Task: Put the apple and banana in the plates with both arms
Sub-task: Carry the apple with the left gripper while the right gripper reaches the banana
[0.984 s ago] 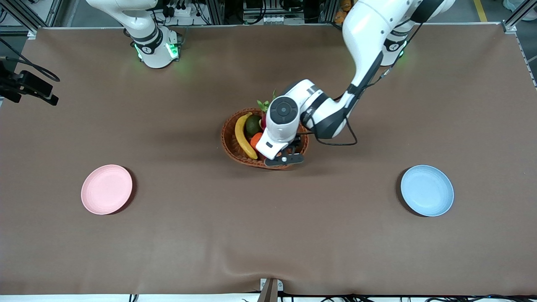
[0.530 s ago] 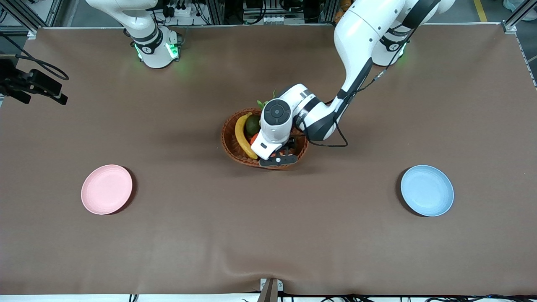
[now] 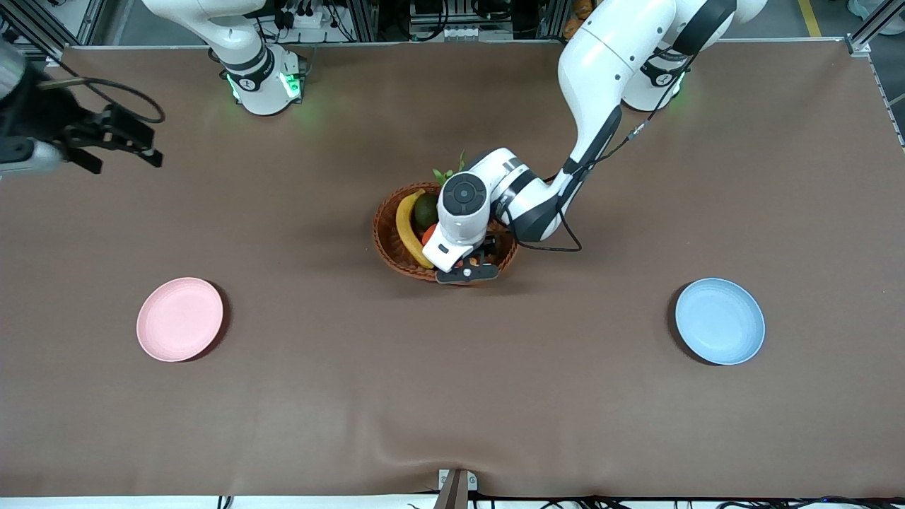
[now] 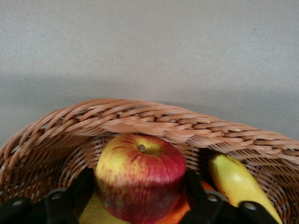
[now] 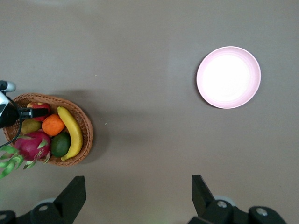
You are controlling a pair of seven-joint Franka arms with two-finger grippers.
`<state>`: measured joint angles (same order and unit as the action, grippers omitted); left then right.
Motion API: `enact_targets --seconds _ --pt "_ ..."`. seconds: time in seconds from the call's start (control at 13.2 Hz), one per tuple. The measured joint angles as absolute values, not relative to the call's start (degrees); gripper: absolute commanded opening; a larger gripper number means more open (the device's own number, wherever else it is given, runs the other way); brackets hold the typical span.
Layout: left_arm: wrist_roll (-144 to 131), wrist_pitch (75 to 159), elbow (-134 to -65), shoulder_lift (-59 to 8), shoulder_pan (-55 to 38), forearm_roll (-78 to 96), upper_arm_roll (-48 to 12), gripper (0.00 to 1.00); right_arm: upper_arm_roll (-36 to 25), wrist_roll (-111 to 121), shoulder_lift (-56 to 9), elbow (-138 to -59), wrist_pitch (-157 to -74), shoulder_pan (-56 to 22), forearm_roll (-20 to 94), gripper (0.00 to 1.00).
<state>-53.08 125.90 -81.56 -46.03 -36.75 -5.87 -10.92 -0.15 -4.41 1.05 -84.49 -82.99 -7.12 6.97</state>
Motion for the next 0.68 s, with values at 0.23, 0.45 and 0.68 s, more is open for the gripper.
enact_targets --seconds 0.23,0.45,0.68 --pt "-53.1 125.9 -81.5 -46.0 -36.8 -5.9 -10.9 0.0 -0.1 -4.4 1.0 -84.6 -82.9 -9.4 7.0 1.0" --pt "-53.1 125.8 -80.9 -45.9 -36.8 -5.9 -10.9 0.0 0.0 -4.4 -1.2 -85.2 -82.7 -13.0 7.0 1.0" --pt "-53.6 123.6 -79.8 -44.2 -36.5 -5.9 -10.8 0.0 0.0 -4.5 -4.5 -89.9 -86.9 -17.8 7.0 1.0"
